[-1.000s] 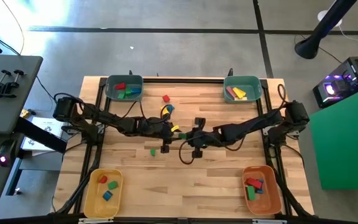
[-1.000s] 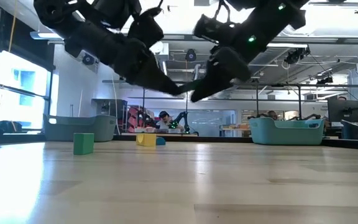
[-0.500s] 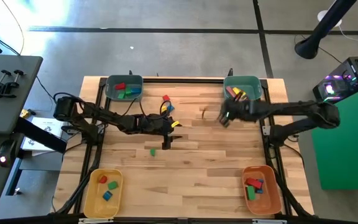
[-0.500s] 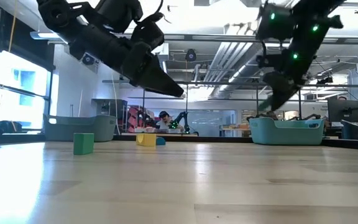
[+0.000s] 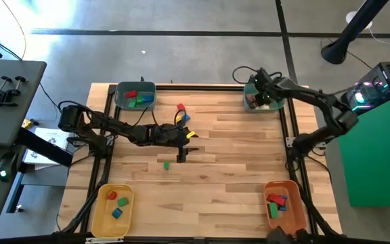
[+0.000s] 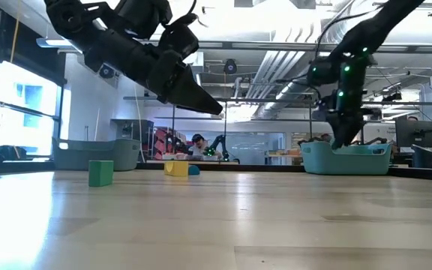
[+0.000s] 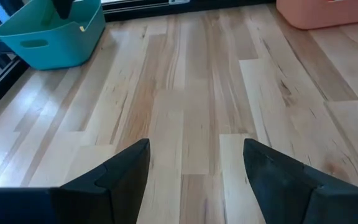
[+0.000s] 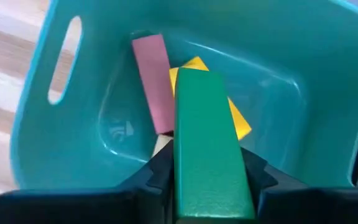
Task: Sort blocks by size
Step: Put the green rectangular block into the green bin, then put the yellow arch block into the orange bin
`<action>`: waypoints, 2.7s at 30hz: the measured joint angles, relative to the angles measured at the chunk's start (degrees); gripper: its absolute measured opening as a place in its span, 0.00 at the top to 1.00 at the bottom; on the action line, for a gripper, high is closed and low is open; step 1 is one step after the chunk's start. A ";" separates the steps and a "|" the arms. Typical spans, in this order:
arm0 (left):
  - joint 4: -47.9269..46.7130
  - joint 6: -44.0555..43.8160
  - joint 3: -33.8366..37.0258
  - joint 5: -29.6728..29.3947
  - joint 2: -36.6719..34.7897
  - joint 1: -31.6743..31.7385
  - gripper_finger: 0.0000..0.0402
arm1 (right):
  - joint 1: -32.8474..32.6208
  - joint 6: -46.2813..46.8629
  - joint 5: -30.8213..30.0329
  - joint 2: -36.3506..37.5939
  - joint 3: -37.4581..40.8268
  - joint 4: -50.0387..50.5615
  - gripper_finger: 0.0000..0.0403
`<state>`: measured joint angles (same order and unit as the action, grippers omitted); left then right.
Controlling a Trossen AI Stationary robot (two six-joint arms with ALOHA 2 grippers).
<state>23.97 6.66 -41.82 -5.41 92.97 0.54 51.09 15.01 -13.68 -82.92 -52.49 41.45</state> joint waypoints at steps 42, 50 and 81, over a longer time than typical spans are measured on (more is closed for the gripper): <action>0.07 -1.05 -0.02 0.07 0.00 0.00 0.39 | -7.76 -5.30 -13.99 6.37 -1.75 1.50 0.68; 0.19 -1.92 -0.02 -2.88 0.00 0.20 0.39 | -9.53 -8.55 -2.59 10.50 -1.75 -2.05 0.62; -22.40 -14.77 -0.02 -24.11 -15.15 0.29 0.39 | -52.84 -14.30 10.44 6.91 30.32 -79.44 0.47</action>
<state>1.57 -8.12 -41.85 -29.52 77.82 0.83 -1.75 0.71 -3.24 -76.02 -22.17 -37.98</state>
